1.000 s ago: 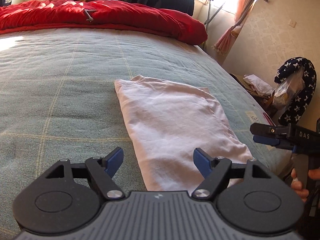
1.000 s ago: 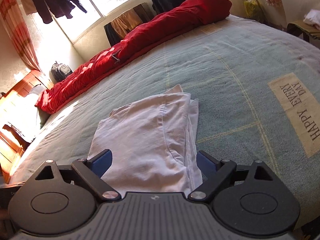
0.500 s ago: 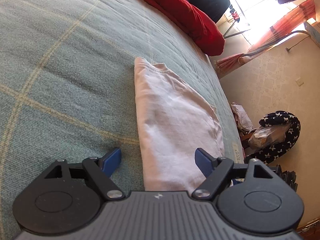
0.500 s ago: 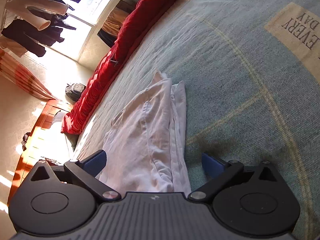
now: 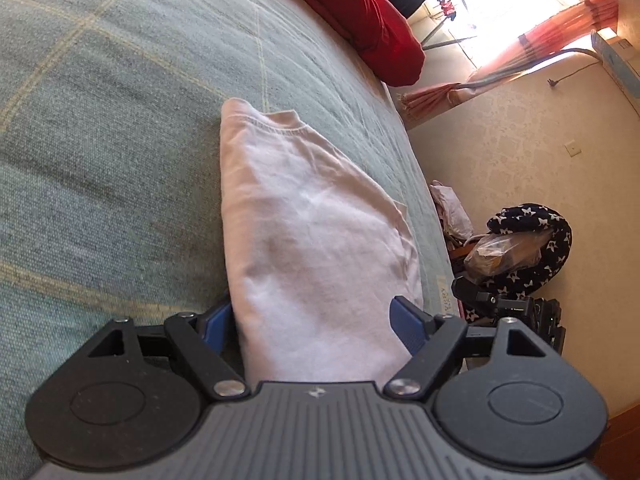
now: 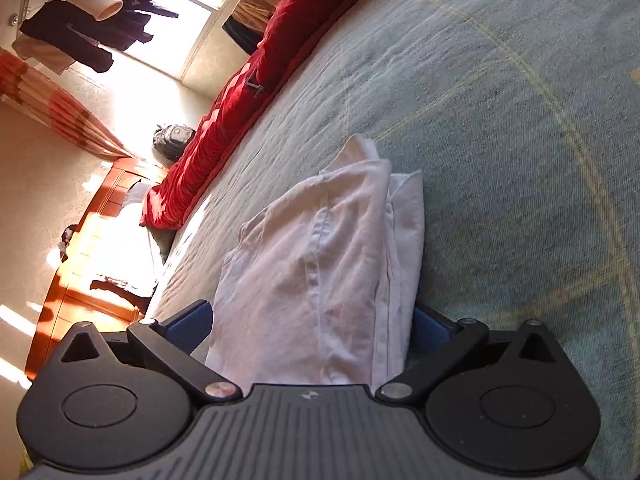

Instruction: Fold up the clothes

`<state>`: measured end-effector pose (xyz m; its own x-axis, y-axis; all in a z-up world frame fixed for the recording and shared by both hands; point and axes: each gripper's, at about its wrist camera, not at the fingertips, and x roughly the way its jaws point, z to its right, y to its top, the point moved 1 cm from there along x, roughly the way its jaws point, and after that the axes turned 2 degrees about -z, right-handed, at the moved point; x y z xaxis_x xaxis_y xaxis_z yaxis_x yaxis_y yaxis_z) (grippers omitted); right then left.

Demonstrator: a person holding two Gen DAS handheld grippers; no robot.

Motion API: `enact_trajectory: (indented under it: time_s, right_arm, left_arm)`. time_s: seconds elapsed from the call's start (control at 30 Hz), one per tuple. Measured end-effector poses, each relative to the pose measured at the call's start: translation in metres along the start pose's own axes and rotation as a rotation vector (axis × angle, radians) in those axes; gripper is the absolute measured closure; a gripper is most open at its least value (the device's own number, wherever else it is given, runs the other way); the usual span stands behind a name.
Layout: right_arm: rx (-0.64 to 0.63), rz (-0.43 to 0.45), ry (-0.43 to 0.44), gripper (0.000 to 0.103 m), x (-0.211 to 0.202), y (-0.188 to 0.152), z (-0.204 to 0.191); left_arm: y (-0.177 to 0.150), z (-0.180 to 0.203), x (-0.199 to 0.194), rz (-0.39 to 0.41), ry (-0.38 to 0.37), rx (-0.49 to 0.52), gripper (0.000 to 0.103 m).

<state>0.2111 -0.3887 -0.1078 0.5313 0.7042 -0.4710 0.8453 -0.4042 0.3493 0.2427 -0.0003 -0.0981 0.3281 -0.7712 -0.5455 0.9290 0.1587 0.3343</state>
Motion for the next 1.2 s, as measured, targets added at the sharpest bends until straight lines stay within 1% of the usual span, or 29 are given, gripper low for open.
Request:
enact_trajectory:
  time_s: [0.07,0.17,0.27,0.37,0.43,0.57,0.67,0.73,0.83,0.93,0.97,1.0,1.03,1.07,1.1,1.13,1.17,1.2]
  right_arm:
    - [-0.006,-0.045,0.044,0.000,-0.007,-0.016,-0.002]
    - [-0.027,-0.058,0.067,0.000,-0.010,-0.024,-0.002]
    - [0.036,-0.060,0.093,0.000,-0.002,-0.009,0.004]
    - [0.066,-0.066,0.109,0.000,0.012,0.011,0.006]
    - [0.070,-0.066,0.113,0.000,0.017,0.017,0.006]
    - [0.036,-0.057,0.133,0.000,0.010,0.005,0.005]
    - [-0.016,-0.070,0.146,0.000,0.003,-0.009,0.002]
    - [-0.020,-0.078,0.132,0.000,0.007,-0.006,0.002]
    - [0.009,-0.077,0.133,0.000,0.017,0.009,0.002]
    - [0.002,-0.075,0.121,0.000,0.020,0.012,0.001]
    - [-0.020,-0.071,0.098,0.007,0.018,0.009,0.000]
    - [-0.040,-0.066,0.076,0.019,0.015,0.006,0.000]
    - [-0.047,-0.057,0.059,0.024,0.012,0.003,0.003]
    - [-0.031,-0.048,0.050,0.035,0.010,0.002,0.008]
    - [-0.016,-0.038,0.041,0.047,0.008,0.002,0.013]
    - [-0.001,-0.029,0.032,0.052,0.007,0.001,0.017]
    - [-0.001,-0.025,0.018,0.062,0.007,0.000,0.019]
    - [-0.001,-0.020,0.006,0.068,0.007,0.000,0.020]
  left_arm:
    - [-0.007,-0.003,-0.005,-0.012,-0.023,0.000,0.023]
    - [-0.003,-0.007,-0.001,-0.021,-0.043,-0.013,0.023]
    - [0.002,-0.009,0.003,-0.025,-0.049,-0.017,0.023]
    - [0.004,-0.008,0.006,-0.025,-0.052,-0.006,0.023]
    - [0.006,-0.007,0.007,-0.026,-0.054,0.001,0.023]
    - [0.008,-0.006,0.011,-0.026,-0.058,0.014,0.025]
    - [0.011,-0.007,0.013,-0.027,-0.059,0.022,0.025]
    - [0.012,-0.008,0.014,-0.030,-0.058,0.024,0.025]
    - [0.023,-0.007,0.022,-0.028,-0.049,0.010,0.027]
    - [0.024,-0.002,0.024,-0.025,-0.029,0.034,0.029]
    - [0.022,-0.003,0.022,-0.018,-0.017,0.041,0.031]
    - [0.020,-0.003,0.021,-0.011,-0.004,0.047,0.038]
    - [0.018,-0.004,0.019,-0.003,0.009,0.053,0.048]
    - [0.017,-0.006,0.017,0.004,0.022,0.044,0.052]
    - [0.017,-0.007,0.017,0.009,0.035,0.036,0.060]
    - [0.016,-0.007,0.017,0.012,0.050,0.037,0.065]
    - [0.016,-0.006,0.017,0.015,0.063,0.044,0.065]
    - [0.015,-0.004,0.017,0.018,0.079,0.058,0.065]
